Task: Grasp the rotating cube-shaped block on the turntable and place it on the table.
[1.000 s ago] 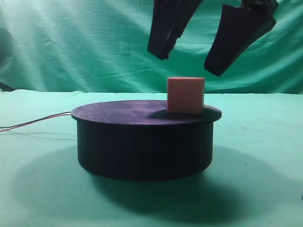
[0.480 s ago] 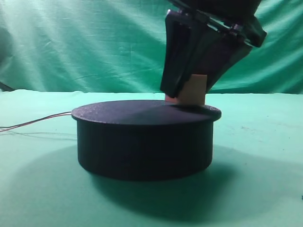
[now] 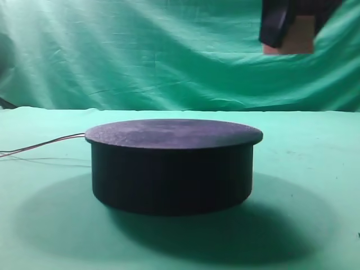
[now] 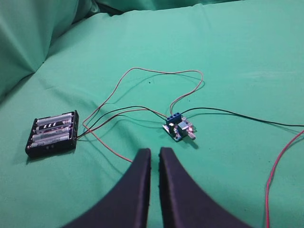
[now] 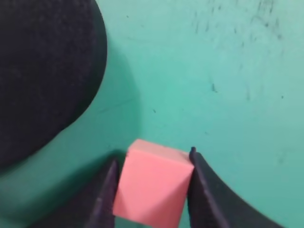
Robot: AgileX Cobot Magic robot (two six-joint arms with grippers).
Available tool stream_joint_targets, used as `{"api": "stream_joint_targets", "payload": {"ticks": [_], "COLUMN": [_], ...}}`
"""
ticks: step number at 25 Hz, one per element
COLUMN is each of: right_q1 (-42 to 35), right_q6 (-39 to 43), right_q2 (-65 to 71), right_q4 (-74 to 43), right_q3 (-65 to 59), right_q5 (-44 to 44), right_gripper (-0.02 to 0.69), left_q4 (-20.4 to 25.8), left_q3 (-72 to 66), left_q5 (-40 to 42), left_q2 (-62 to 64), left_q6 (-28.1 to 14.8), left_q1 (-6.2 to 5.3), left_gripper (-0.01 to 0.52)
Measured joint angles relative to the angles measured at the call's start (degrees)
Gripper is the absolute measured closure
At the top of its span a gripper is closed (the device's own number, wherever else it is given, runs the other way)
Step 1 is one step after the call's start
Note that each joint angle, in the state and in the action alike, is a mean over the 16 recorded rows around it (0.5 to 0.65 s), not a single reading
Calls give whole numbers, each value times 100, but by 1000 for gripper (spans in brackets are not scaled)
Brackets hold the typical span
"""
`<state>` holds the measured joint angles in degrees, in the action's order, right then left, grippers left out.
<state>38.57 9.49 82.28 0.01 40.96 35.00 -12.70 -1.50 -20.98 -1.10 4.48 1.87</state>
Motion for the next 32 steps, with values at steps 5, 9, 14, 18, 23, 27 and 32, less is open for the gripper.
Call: {"api": "stream_joint_targets", "payload": {"ticks": [5, 9, 14, 18, 23, 27, 32], "right_q1": [0, 0, 0, 0, 0, 0, 0], "right_q6": [90, 159, 242, 303, 337, 350, 244], "right_q2": [72, -38, -543, -1196, -2101, -2669, -3046], "right_q4": [143, 160, 127, 70, -15, -70, -112], "right_q3": [-294, -268, -152, -67, -18, -39, -86], "right_q5": [-299, -237, 97, 479, 908, 1134, 1253], "right_gripper": [274, 244, 281, 401, 553, 635, 665], "left_q4": [0, 0, 0, 0, 0, 0, 0], "left_q3": [0, 0, 0, 0, 0, 0, 0], "left_q5": [0, 0, 0, 0, 0, 0, 0], "left_q2": [0, 0, 0, 0, 0, 0, 0], "left_q6": [0, 0, 0, 0, 0, 0, 0], "left_q1": [0, 0, 0, 0, 0, 0, 0], "left_gripper": [514, 514, 514, 514, 514, 514, 514]}}
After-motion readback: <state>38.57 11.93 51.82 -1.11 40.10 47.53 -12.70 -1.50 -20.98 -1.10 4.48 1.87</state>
